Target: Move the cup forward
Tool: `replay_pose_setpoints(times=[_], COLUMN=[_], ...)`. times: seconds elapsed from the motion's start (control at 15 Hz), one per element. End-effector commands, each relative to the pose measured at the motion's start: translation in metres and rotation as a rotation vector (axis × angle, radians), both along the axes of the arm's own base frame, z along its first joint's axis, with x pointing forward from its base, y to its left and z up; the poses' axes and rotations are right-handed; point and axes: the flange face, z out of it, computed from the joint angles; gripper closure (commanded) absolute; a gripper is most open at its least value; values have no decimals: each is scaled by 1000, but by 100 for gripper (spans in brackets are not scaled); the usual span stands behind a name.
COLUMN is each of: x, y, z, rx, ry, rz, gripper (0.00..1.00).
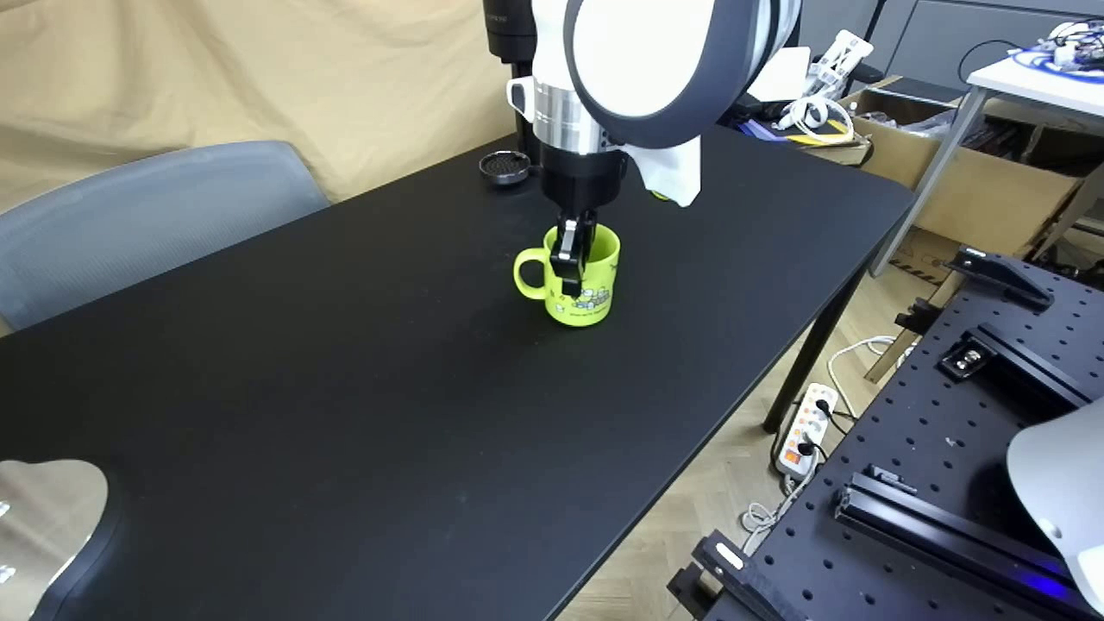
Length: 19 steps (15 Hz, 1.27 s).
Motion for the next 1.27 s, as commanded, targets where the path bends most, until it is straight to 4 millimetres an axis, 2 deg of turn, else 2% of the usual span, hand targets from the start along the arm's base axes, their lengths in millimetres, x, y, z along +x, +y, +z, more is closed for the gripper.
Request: replay_pose_setpoints(times=[0.0,0.33,0.6,0.73,1.0,1.2], x=[1,3,4,5,10,16], y=[-3,-5,-1,2,10,9], z=[4,7,23,35,62,75], rx=[15,6,-24,-41,-26,-14], ry=[20,17,3,-1,40,90], rz=[-31,-32,-24,-14,-88,-136], gripper=[64,31,4,0,0,0])
